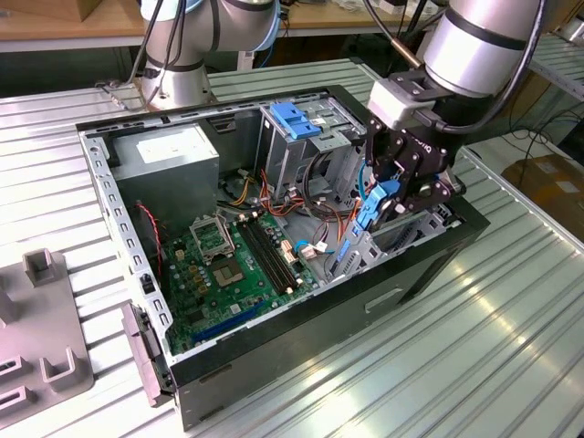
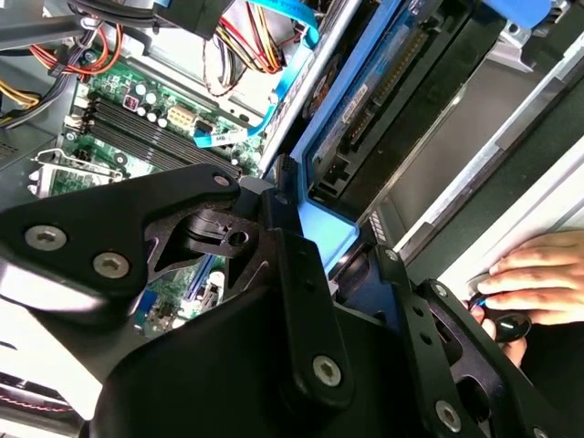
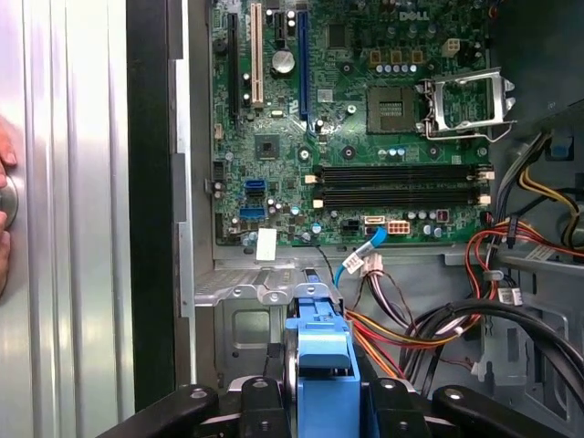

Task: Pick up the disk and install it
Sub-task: 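Insert the disk into the insertion slot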

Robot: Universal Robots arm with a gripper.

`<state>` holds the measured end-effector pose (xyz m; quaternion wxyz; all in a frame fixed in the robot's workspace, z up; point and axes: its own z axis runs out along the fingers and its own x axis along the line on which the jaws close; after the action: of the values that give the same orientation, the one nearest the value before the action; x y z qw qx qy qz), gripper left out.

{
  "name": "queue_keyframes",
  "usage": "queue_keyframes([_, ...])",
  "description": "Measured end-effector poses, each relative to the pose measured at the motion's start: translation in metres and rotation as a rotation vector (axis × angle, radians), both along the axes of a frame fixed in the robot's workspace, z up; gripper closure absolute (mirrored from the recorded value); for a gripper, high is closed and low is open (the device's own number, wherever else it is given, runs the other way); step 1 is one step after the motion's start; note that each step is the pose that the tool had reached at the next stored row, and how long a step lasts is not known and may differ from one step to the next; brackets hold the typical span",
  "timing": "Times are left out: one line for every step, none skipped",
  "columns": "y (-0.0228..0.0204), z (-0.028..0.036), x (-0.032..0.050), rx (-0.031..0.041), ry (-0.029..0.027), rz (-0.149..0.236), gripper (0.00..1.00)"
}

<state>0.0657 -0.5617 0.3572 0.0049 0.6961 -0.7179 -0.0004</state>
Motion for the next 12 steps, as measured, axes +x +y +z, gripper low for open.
queue_keyframes([0.0000, 0.0000, 0.0000, -0.0002, 0.0001, 0.000, 0.63])
queue_keyframes([0.0000, 0.0000, 0.0000, -0.0002, 0.0000, 0.000, 0.63])
queue_keyframes([0.0000, 0.0000, 0.0000, -0.0002, 0.0001, 0.000, 0.63])
queue_keyframes([0.0000, 0.0000, 0.0000, -0.0003, 0.0000, 0.000, 0.63])
queue_keyframes([0.0000, 0.0001, 0.0000, -0.0004, 0.0001, 0.000, 0.63])
queue_keyframes([0.0000, 0.0001, 0.0000, -0.0004, 0.0000, 0.000, 0.63])
queue_keyframes([0.0000, 0.0000, 0.0000, -0.0003, -0.0001, 0.000, 0.63])
queue_keyframes([0.0000, 0.0000, 0.0000, -0.0002, 0.0000, 0.000, 0.62])
queue_keyframes([0.0000, 0.0001, 0.0000, -0.0004, 0.0001, 0.000, 0.62])
queue_keyframes([0.0000, 0.0001, 0.0000, -0.0006, 0.0001, 0.000, 0.56])
queue_keyframes([0.0000, 0.0001, 0.0000, -0.0005, 0.0000, 0.000, 0.56])
queue_keyframes([0.0000, 0.0001, 0.0000, -0.0003, 0.0001, 0.000, 0.56])
